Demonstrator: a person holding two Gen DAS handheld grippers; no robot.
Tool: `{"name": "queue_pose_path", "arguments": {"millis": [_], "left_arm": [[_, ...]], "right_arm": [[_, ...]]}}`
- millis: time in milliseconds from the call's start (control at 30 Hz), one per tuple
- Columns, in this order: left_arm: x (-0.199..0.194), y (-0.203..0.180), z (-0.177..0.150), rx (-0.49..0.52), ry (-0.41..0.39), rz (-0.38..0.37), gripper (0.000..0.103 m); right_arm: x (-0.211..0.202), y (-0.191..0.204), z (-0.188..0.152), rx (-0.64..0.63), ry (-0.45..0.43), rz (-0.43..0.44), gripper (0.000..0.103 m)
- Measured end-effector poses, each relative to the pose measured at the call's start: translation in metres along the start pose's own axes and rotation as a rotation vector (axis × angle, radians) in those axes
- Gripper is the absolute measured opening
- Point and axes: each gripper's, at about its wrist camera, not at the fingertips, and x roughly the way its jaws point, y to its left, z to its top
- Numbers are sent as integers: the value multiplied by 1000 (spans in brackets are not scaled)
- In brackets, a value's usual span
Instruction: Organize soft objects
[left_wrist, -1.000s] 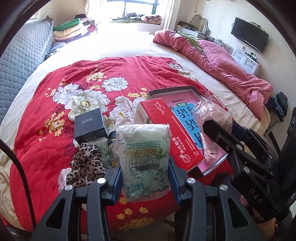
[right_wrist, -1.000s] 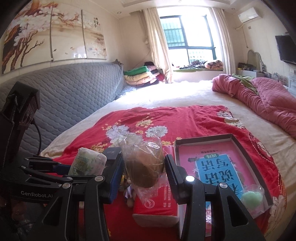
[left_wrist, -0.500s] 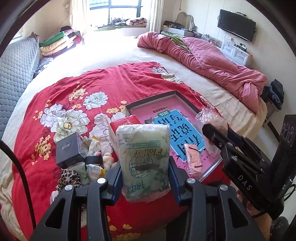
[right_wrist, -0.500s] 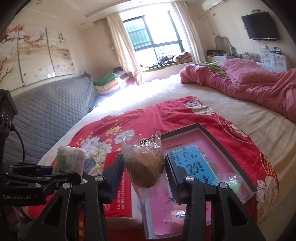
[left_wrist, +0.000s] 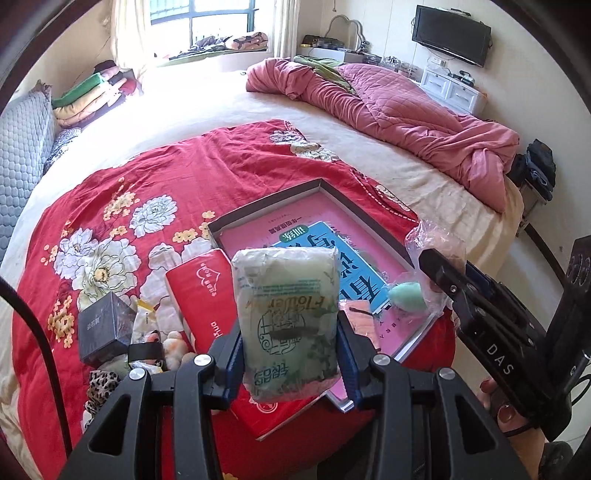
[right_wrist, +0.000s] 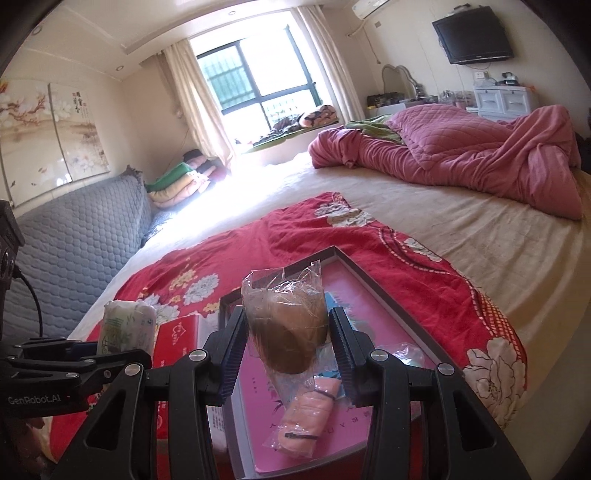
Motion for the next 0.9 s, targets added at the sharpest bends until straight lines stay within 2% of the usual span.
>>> {"name": "queue_pose_path", "arguments": {"millis": [100, 300, 567, 733, 900], "left_arm": [[9, -6, 3, 2, 18, -20, 44], [38, -16, 5, 33, 73, -15, 44], [77, -20, 8, 49, 154, -7, 44], [92, -26, 18, 90, 176, 11, 44], [114, -27, 22, 102, 223, 21, 44]], "right_arm": [[0, -11, -3, 31, 14, -28, 46], [6, -20, -9, 54, 59, -98, 46], [27, -21, -24, 29, 183, -147, 46], [40, -19, -36, 19, 259, -156, 46], [42, -17, -39, 6, 278, -172, 46]]}}
